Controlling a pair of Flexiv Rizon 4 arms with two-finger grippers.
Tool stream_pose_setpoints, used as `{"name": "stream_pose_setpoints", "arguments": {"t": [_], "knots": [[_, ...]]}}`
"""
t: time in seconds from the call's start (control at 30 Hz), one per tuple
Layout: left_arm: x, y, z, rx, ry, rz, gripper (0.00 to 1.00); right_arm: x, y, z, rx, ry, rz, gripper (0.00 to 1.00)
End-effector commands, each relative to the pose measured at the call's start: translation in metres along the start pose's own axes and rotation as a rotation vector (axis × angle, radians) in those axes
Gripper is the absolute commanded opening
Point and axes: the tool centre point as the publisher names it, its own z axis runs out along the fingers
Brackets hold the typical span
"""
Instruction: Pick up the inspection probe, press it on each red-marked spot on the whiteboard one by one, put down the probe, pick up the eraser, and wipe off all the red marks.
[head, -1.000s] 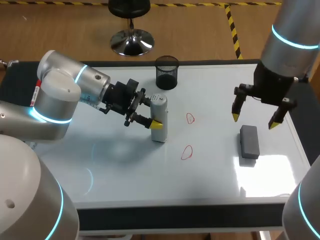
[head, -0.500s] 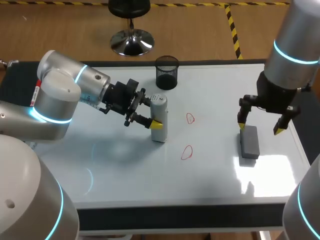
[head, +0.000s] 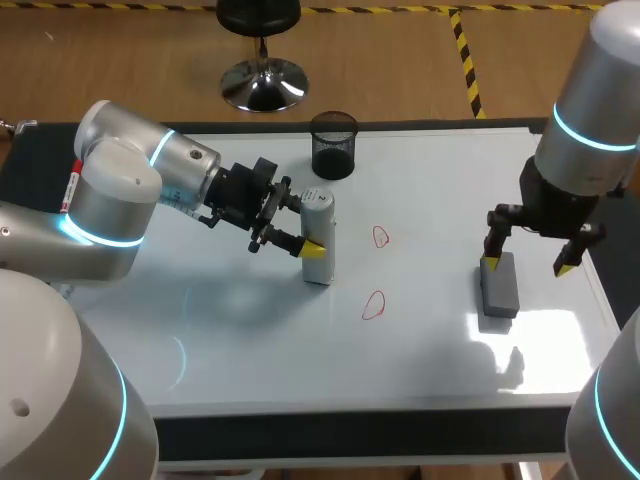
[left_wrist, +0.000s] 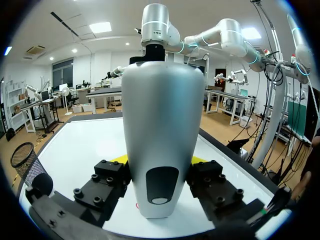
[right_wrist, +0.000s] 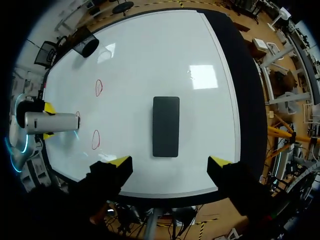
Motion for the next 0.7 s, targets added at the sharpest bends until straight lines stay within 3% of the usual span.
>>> {"name": "stream_pose_setpoints", "arguments": {"t": [0.03, 0.33, 0.7], "knots": [[0.0, 0.012, 0.005, 0.002, 0.002, 0.0, 0.0, -0.001, 0.01, 0.012, 0.008, 0.004, -0.007, 1.0], [0.0, 0.012, 0.005, 0.002, 0.002, 0.0, 0.0, 0.001, 0.03, 0.032, 0.03, 0.017, -0.041, 1.0], [0.0, 0.012, 0.005, 0.002, 0.002, 0.0, 0.0, 0.008, 0.037, 0.054, 0.047, 0.023, -0.053, 1.0]]}}
